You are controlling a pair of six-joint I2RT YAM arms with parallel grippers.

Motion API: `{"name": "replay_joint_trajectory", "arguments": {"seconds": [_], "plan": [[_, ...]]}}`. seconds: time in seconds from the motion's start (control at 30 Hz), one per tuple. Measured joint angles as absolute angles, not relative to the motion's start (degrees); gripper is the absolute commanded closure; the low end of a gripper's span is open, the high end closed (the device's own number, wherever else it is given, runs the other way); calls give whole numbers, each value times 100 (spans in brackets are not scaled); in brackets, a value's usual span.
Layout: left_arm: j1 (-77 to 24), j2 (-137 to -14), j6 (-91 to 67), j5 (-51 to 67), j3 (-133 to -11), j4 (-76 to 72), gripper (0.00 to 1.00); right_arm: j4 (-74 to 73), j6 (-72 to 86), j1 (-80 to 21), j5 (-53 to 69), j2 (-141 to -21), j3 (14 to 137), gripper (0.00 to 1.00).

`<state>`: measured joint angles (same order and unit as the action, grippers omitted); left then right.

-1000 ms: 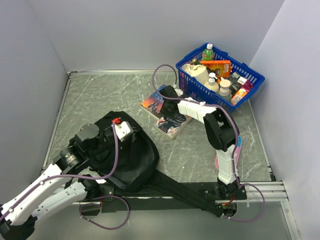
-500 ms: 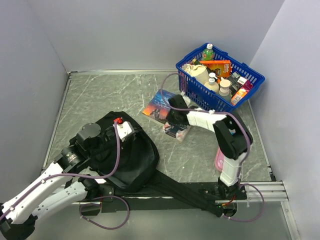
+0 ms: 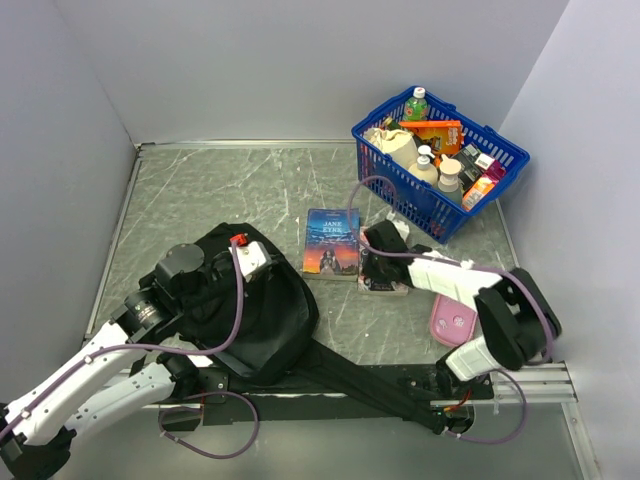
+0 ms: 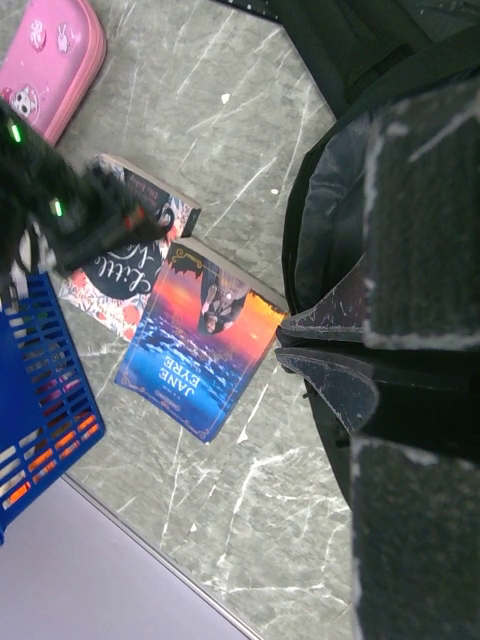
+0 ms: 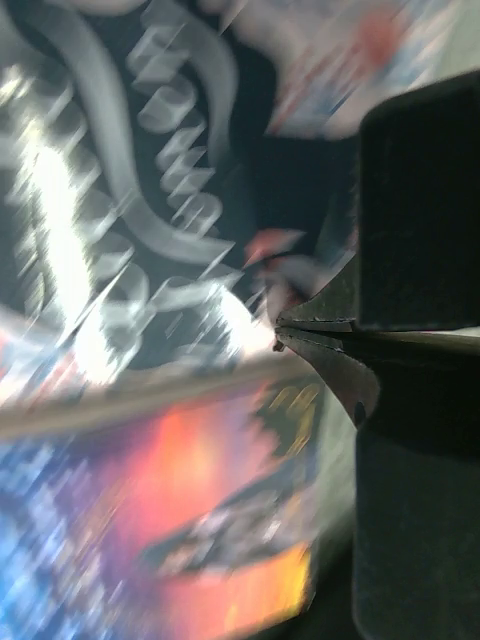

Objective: Pack the student bag
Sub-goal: Move the book to the center of the board, then pick up the book from the center of the board.

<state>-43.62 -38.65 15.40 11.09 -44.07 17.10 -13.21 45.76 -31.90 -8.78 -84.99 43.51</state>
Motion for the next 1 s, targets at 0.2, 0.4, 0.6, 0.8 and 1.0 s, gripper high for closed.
{"name": "replay_joint_trajectory", "arguments": {"seconds": [0.2, 0.4, 0.6, 0.8, 1.0], "plan": [[-4362, -3903, 1586, 1024, -4324, 1562, 99, -2270, 4165, -3181, -941, -7553, 3876, 100], [-4364, -4073, 1675, 1000, -4117, 1201, 99, -2659, 3767, -2902, -799, -7019, 3894, 24], [-4364, -4110, 1675, 961, -4040, 1090, 99, -1831, 3339, -2338, -526, -7913, 4805, 18], [-4351, -4101, 1675, 963, -4040, 1098, 99, -1068, 3140, -2134, -54, -9498, 5986, 16], [-4331, -4095, 1673, 985, -4042, 1103, 99, -871, 3013, -2139, 10, -10455, 6643, 15]]}}
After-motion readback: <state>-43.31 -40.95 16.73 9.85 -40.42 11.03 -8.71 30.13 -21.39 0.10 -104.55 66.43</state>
